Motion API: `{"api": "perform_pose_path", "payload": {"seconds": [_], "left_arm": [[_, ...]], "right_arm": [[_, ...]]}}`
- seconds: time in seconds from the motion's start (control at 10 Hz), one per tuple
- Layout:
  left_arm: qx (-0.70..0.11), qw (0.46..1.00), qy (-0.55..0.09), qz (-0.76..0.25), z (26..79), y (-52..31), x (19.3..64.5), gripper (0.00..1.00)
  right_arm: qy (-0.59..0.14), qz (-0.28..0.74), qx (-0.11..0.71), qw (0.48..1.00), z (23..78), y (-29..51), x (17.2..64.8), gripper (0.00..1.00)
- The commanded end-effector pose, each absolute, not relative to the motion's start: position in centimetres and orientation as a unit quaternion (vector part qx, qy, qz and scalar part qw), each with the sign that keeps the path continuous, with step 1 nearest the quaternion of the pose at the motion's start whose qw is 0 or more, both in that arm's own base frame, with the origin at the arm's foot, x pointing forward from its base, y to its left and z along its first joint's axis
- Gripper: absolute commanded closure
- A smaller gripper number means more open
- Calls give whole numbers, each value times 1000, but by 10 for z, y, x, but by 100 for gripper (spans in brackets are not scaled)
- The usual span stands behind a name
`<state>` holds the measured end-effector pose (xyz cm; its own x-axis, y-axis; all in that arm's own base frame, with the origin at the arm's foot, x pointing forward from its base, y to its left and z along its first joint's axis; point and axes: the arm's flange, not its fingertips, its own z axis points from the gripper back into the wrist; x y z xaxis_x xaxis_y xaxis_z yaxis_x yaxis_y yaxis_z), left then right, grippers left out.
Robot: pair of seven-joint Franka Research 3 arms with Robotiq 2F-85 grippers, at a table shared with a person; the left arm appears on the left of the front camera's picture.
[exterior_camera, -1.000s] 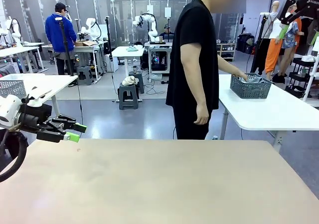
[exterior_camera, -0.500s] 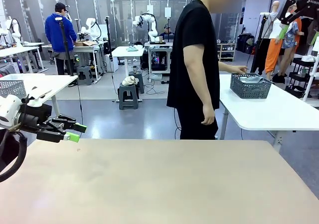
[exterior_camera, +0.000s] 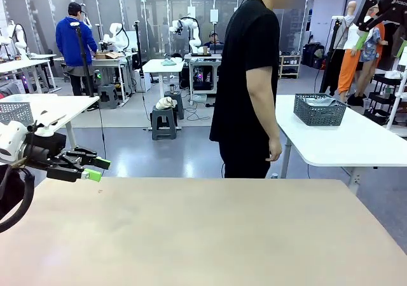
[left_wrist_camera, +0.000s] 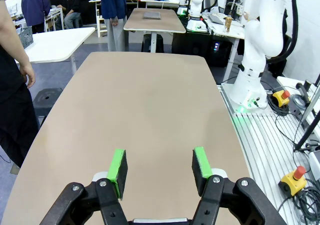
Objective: Fold the towels and place them in the basket.
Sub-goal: Stack the folded Towel with hook on the right side of the table.
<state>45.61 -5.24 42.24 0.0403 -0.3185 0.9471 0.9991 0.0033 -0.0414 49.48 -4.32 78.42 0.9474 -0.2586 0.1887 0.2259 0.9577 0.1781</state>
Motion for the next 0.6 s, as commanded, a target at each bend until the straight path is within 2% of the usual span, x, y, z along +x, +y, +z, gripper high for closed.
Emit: {"api": "perform_pose_path", "payload": {"seconds": [0.0, 0.5], "left_arm": [[-426, 582, -407, -561, 425, -53, 456, 33], [-426, 582, -407, -561, 425, -53, 456, 33]], "right_arm": [[-101, -125, 81, 984, 786, -45, 493, 15], [-101, -125, 81, 984, 786, -45, 493, 15]]}}
